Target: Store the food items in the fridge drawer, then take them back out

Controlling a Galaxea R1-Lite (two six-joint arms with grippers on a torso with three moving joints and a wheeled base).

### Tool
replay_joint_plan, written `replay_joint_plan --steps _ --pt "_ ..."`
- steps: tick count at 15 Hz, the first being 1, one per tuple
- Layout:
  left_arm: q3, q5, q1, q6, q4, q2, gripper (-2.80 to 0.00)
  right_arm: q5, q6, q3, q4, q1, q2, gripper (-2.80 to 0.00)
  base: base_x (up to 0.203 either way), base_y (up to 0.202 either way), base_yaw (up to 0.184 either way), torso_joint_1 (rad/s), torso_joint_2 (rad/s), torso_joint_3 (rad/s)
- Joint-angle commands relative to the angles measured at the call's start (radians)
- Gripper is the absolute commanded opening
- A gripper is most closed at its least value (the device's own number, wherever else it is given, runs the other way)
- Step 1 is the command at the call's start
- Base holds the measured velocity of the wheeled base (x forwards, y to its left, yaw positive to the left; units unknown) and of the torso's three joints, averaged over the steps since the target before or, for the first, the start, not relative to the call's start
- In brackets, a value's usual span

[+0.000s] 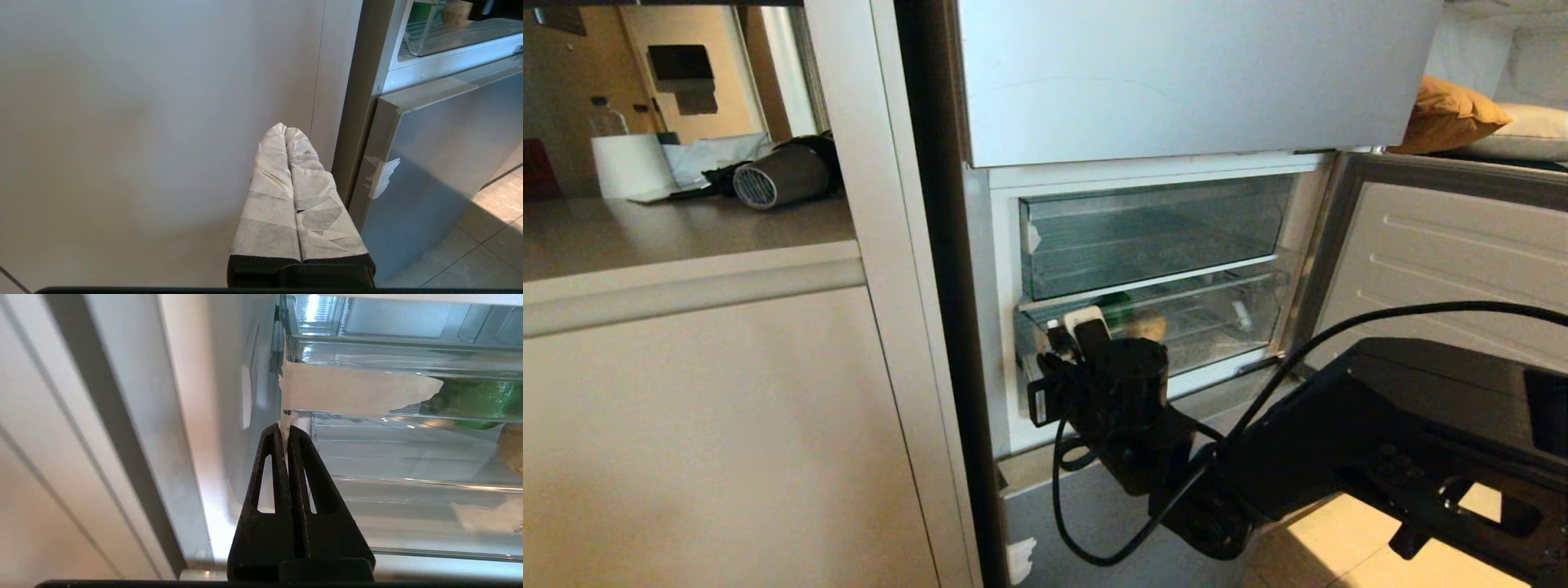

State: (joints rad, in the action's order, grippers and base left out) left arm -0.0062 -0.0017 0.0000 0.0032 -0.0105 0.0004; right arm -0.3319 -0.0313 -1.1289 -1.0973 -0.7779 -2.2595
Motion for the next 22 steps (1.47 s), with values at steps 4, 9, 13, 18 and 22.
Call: replay_joint_plan --steps 4,9,13,18,22 --pt "0.0 0.0 -0.001 0.0 0.0 0.0 -2.8 0.0 0.001 0.134 -0.063 -0.05 0.093 -2.8 0.0 0.0 0.0 0.0 0.0 0.0" --pt "0.0 0.0 -0.001 0.0 0.0 0.0 -2.8 -0.019 0.001 0.249 -0.105 -0.081 0.156 -2.8 0.0 0.0 0.0 0.0 0.0 0.0" --pt "0.0 0.0 0.0 0.0 0.0 0.0 -2.8 -0.019 -0.002 0.328 -0.105 -0.093 0.212 -2.8 0.0 0.0 0.0 0.0 0.0 0.0" --pt "0.0 0.0 -0.001 0.0 0.0 0.0 -2.8 -0.019 -0.007 0.362 -0.107 -0.096 0.232 0.0 0.0 0.0 0.0 0.0 0.0 0.0" --pt "0.0 0.0 0.0 0.0 0.0 0.0 -2.8 -0.02 -0.008 0.396 -0.107 -0.114 0.256 0.0 0.0 0.0 0.0 0.0 0.0 0.0"
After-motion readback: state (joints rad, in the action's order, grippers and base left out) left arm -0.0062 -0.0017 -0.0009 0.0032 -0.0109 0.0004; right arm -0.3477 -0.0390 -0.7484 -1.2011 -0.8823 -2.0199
